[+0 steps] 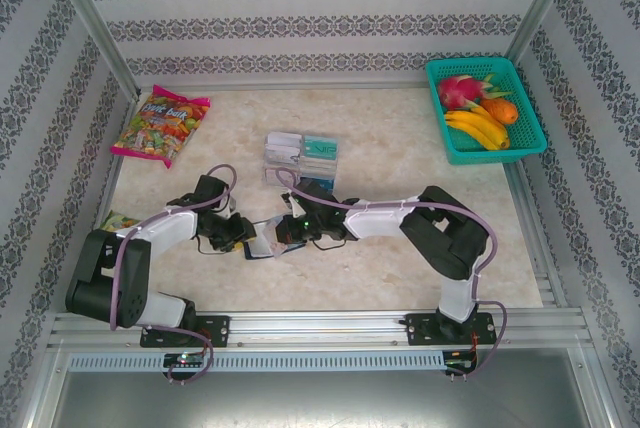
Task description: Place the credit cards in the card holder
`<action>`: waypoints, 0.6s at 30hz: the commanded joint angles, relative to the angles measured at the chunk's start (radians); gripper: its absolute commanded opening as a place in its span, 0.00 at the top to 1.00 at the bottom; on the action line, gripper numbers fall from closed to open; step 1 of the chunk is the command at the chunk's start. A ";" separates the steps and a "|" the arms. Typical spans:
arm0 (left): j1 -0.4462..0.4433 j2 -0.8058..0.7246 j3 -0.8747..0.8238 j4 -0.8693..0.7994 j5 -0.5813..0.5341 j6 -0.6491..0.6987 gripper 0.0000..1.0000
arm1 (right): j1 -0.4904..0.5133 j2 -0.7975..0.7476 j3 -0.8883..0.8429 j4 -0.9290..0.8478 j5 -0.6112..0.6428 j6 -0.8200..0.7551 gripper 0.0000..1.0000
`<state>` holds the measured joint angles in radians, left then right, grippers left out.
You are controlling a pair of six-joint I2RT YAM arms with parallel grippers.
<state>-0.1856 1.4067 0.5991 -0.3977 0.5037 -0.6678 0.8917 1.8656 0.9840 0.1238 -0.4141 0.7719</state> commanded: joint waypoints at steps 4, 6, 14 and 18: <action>-0.011 0.035 -0.025 0.050 -0.013 0.020 0.91 | -0.056 -0.060 -0.069 -0.005 0.041 0.001 1.00; -0.012 0.041 -0.030 0.060 -0.011 0.019 0.92 | -0.057 -0.055 -0.066 -0.003 0.034 0.000 1.00; -0.012 0.049 -0.039 0.070 -0.007 0.026 1.00 | -0.098 -0.059 -0.061 0.000 -0.004 -0.017 1.00; -0.012 0.058 -0.031 0.072 -0.004 0.028 1.00 | -0.097 -0.028 -0.048 0.020 -0.055 -0.016 1.00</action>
<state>-0.1898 1.4330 0.5945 -0.3058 0.5480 -0.6579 0.7998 1.8263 0.9337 0.1360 -0.4400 0.7742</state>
